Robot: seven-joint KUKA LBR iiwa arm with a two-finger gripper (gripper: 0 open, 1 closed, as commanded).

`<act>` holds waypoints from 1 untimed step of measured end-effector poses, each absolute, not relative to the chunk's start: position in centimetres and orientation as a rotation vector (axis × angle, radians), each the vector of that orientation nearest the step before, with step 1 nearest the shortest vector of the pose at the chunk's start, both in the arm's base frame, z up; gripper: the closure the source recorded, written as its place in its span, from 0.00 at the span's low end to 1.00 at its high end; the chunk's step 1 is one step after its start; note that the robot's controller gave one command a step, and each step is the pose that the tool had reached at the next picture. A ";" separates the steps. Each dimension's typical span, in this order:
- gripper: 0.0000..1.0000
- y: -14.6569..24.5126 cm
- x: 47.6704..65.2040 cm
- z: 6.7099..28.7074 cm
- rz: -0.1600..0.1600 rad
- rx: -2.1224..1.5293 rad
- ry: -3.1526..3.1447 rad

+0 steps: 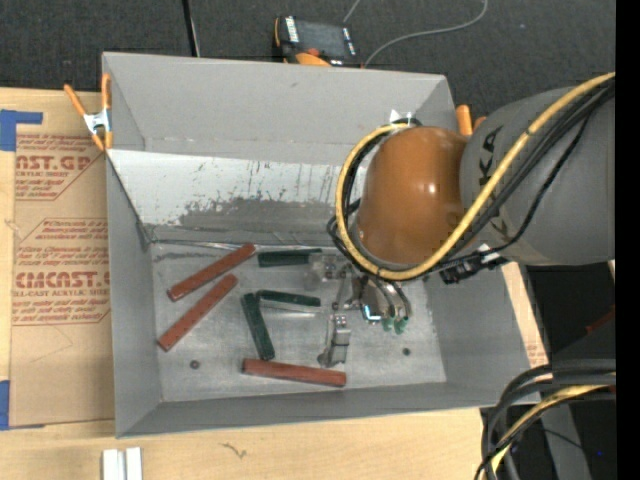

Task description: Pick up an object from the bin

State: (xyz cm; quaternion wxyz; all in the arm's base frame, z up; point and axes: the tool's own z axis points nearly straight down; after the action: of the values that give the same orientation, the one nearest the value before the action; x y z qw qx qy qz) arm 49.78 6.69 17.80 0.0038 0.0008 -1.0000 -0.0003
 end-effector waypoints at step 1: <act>0.00 8.2 58.8 6.7 -0.005 -0.065 -3.149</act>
Offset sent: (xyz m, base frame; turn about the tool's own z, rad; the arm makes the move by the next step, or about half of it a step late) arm 0.0882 0.0138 -0.1080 0.0433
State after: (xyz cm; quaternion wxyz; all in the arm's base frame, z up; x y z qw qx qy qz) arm 58.84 8.19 6.70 -0.0041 -0.0206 -0.9998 -0.0014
